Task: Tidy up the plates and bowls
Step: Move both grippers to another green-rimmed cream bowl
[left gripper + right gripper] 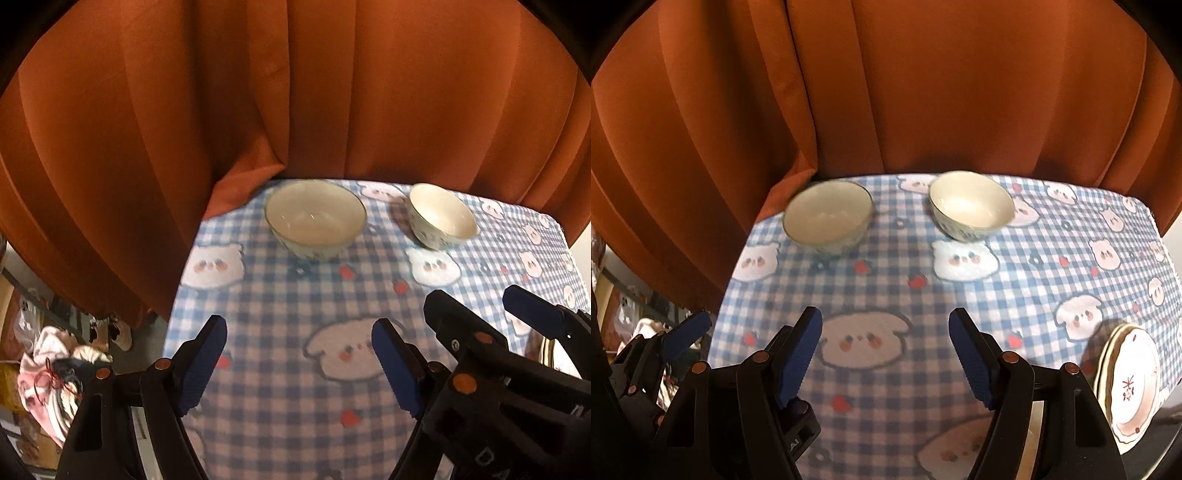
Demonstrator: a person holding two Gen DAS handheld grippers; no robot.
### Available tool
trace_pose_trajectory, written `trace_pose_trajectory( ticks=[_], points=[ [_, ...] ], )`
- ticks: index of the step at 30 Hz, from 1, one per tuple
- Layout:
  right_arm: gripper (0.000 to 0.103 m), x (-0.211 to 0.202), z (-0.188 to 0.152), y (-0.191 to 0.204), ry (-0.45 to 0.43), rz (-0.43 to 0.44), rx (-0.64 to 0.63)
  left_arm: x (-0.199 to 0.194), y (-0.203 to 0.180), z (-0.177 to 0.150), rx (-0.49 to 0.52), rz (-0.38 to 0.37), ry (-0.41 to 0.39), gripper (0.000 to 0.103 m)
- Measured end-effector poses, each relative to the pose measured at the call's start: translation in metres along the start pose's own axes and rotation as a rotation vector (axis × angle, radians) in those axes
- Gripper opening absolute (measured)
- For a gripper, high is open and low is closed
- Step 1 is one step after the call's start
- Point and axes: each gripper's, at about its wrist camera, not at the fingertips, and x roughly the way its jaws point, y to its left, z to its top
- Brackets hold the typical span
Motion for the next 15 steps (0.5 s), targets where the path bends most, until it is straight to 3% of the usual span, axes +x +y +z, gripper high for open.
trace_pose_trajectory(
  ticks=[11,15],
  points=[
    [0.074,0.028,0.065,0.024,-0.045,-0.015,0.013,0.03,0.011,0.062,0.007,0.036,-0.049,0.075],
    [0.074,0.054,0.087,0.022,-0.04,0.003,0.018,0.053,0.014,0.078,-0.02,0.051,-0.026,0.072]
  ],
)
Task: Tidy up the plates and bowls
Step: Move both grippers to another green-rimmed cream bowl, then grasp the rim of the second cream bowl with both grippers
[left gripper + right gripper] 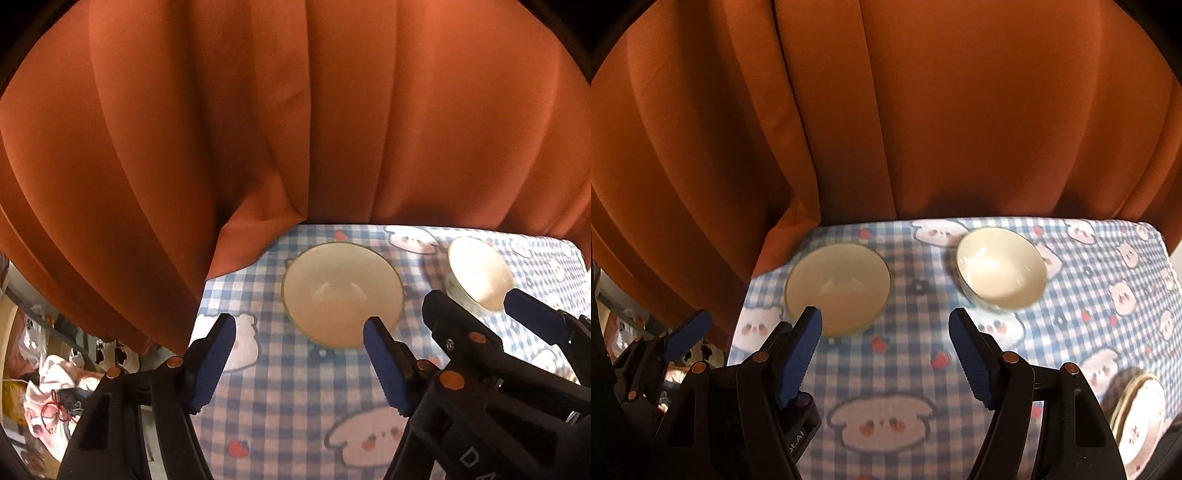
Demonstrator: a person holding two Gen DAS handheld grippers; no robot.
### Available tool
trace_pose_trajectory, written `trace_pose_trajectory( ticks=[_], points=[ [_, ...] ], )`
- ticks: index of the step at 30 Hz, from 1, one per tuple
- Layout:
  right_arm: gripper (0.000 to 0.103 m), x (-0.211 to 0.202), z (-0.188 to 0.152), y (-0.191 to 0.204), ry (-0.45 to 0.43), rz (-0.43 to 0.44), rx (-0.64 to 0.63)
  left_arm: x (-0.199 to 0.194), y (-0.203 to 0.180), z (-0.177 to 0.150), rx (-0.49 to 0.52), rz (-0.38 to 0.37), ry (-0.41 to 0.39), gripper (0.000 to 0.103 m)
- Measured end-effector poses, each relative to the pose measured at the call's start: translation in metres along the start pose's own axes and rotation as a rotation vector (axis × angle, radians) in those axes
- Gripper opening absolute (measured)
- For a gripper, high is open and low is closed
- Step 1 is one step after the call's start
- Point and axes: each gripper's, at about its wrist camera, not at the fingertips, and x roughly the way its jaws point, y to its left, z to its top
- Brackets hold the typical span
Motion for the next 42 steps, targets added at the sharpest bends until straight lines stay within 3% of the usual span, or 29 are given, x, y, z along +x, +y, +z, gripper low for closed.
trace_pose_trajectory(
  ticks=[8,18,22,24,26,29,32,42],
  points=[
    [0.075,0.062,0.033,-0.003,0.026,0.014,0.023,0.052,0.004,0.028,-0.065,0.063,0.032,0.067],
    [0.074,0.117,0.039,-0.003,0.073,0.004,0.025,0.098,0.007,0.026,-0.067,0.079,0.081,0.068],
    [0.067,0.133,0.036,-0.005,0.091,0.006,0.026,0.111,0.006,0.022,-0.076,0.069,0.103,0.066],
    [0.058,0.139,0.034,-0.006,0.098,0.001,0.025,0.116,0.004,0.021,-0.072,0.086,0.106,0.046],
    [0.04,0.146,0.032,-0.006,0.118,-0.009,0.019,0.12,0.003,0.019,-0.071,0.097,0.118,0.04],
    [0.029,0.156,0.029,-0.008,0.152,0.025,0.026,0.125,0.003,0.017,-0.075,0.079,0.139,0.034],
    [0.024,0.16,0.028,-0.008,0.16,0.051,0.023,0.127,0.005,0.019,-0.08,0.078,0.141,0.024],
    [0.022,0.151,0.027,-0.003,0.163,0.039,0.001,0.117,0.005,0.02,-0.065,0.07,0.14,0.023]
  ],
)
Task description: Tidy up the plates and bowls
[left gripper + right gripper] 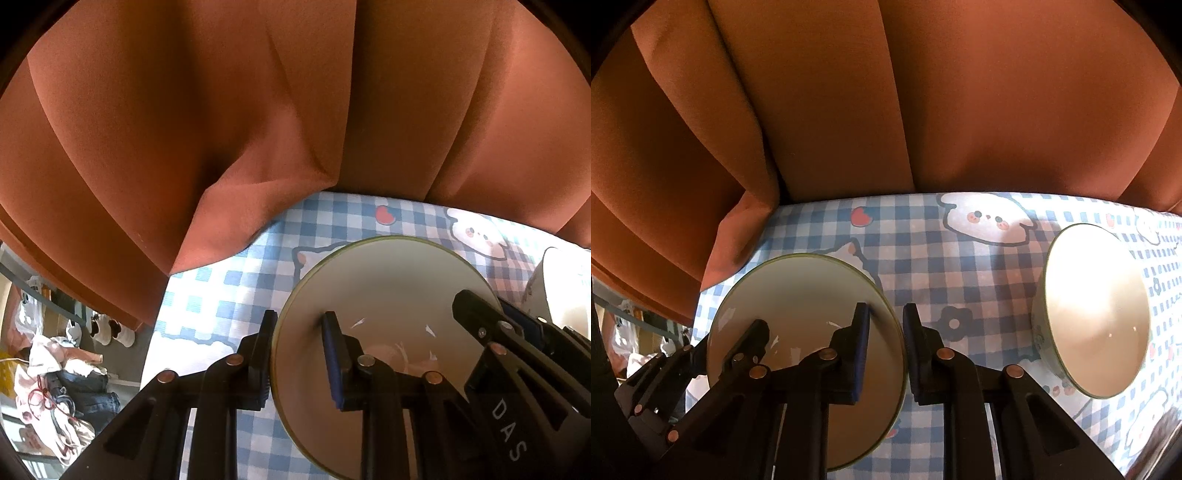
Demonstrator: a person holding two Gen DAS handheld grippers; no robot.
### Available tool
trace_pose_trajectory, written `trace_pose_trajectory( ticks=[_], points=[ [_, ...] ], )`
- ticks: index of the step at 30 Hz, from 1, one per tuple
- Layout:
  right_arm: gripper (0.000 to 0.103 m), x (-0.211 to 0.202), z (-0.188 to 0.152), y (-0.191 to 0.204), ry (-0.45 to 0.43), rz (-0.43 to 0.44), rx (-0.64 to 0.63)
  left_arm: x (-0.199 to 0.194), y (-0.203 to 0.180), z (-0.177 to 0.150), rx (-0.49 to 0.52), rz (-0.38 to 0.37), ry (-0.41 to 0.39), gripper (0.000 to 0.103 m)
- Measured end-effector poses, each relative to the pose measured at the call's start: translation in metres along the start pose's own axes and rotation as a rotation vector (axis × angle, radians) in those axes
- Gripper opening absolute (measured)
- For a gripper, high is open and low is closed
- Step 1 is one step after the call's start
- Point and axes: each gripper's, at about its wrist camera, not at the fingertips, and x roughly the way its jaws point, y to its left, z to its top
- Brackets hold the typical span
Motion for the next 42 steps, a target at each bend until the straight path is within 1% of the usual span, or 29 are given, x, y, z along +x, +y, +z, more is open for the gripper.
trace_pose_trajectory(
  ticks=[8,14,21,27,33,38,42],
  points=[
    [0.021,-0.034,-0.003,0.001,-0.034,-0.011,-0.002,-0.036,0.002,-0.002,0.008,-0.02,-0.035,0.023],
    [0.021,-0.071,-0.012,0.001,-0.067,-0.026,0.01,-0.068,0.001,-0.009,0.026,-0.042,-0.068,0.023],
    [0.021,-0.118,-0.032,-0.003,-0.106,-0.049,0.039,-0.104,-0.003,-0.025,0.057,-0.076,-0.1,0.023],
    [0.021,-0.154,-0.053,-0.008,-0.137,-0.074,0.072,-0.135,-0.01,-0.043,0.098,-0.105,-0.132,0.023],
    [0.021,-0.181,-0.07,-0.016,-0.156,-0.1,0.09,-0.157,-0.022,-0.062,0.102,-0.133,-0.139,0.023],
    [0.021,-0.202,-0.09,-0.033,-0.167,-0.095,0.087,-0.177,-0.041,-0.083,0.126,-0.126,-0.165,0.025],
    [0.021,-0.218,-0.108,-0.054,-0.177,-0.078,0.085,-0.187,-0.058,-0.101,0.117,-0.105,-0.169,0.025]
  ],
)
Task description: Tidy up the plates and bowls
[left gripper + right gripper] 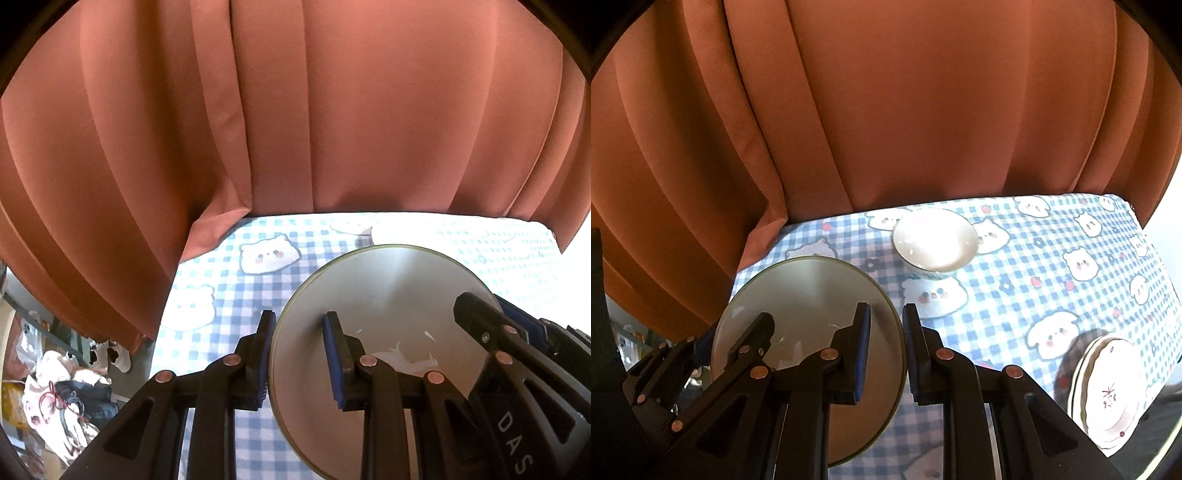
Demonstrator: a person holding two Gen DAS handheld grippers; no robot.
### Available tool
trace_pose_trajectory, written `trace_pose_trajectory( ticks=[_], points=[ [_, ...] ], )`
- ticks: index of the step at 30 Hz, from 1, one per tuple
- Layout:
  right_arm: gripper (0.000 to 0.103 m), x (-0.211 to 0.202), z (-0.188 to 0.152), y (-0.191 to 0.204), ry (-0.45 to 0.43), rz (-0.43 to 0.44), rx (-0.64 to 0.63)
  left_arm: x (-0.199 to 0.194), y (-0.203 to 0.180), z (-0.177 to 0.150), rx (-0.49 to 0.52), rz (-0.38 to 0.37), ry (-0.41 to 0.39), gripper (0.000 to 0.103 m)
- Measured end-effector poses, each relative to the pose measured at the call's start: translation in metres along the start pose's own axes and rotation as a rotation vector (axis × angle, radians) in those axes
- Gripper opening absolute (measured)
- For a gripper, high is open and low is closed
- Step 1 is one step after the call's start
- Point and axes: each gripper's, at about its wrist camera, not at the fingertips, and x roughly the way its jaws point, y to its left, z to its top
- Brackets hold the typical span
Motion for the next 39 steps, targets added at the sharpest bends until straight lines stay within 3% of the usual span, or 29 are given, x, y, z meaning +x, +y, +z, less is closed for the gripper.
trace_pose_trajectory(
  ticks=[21,39],
  points=[
    [0.021,-0.036,-0.062,-0.109,0.037,0.063,-0.081,-0.034,-0.093,-0.072,-0.077,0.055,0.042,0.025],
    [0.021,-0.019,-0.117,-0.163,0.149,0.058,-0.098,-0.013,-0.139,-0.135,-0.067,0.059,0.155,0.026]
  ],
)
